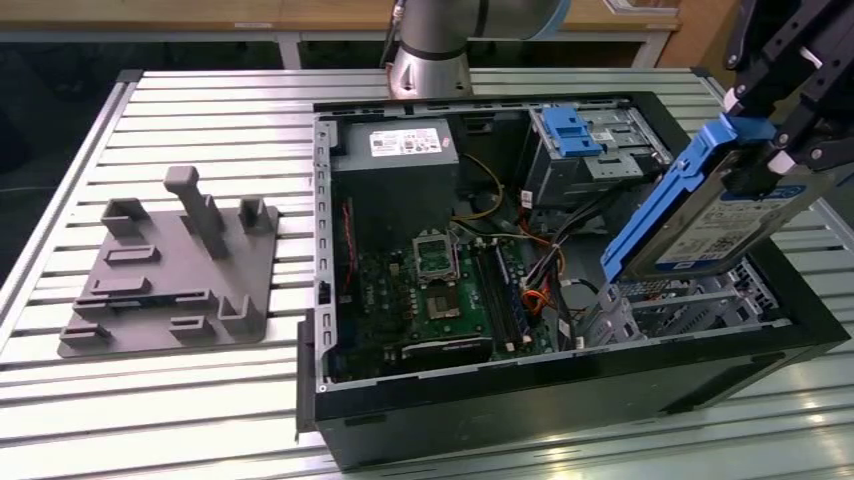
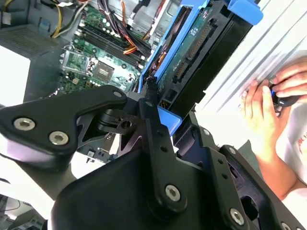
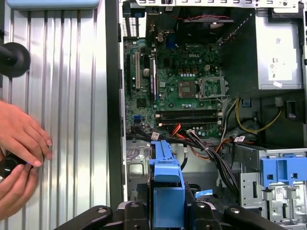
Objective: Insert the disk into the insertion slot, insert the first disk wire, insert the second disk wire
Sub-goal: 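Insert the disk into the insertion slot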
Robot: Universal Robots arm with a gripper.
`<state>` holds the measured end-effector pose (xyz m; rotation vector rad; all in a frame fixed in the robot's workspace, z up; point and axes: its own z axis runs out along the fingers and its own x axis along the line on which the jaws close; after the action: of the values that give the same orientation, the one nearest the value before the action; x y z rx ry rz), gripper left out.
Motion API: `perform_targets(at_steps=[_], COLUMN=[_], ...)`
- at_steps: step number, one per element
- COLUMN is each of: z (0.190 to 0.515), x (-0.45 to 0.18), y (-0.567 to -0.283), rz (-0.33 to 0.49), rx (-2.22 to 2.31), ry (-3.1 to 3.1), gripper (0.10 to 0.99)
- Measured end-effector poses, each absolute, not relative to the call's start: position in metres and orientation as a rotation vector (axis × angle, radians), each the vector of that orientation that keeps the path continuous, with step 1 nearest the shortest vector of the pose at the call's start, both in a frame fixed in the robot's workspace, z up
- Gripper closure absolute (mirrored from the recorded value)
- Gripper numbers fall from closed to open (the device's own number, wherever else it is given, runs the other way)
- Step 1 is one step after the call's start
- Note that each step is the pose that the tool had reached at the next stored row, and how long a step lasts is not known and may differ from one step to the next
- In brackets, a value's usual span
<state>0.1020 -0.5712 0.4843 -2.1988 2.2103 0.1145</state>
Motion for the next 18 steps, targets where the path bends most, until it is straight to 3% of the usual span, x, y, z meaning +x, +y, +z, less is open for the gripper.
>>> perform_targets(at_steps=[8, 18], z=[0.4843, 0.4844], x=[0.102, 0.1001], y=[-0.5718, -0.5721], rz=[0.122, 0.069], rx=[-2.196, -2.199], ry=[2.204, 2.153], gripper=[0.722, 0.722])
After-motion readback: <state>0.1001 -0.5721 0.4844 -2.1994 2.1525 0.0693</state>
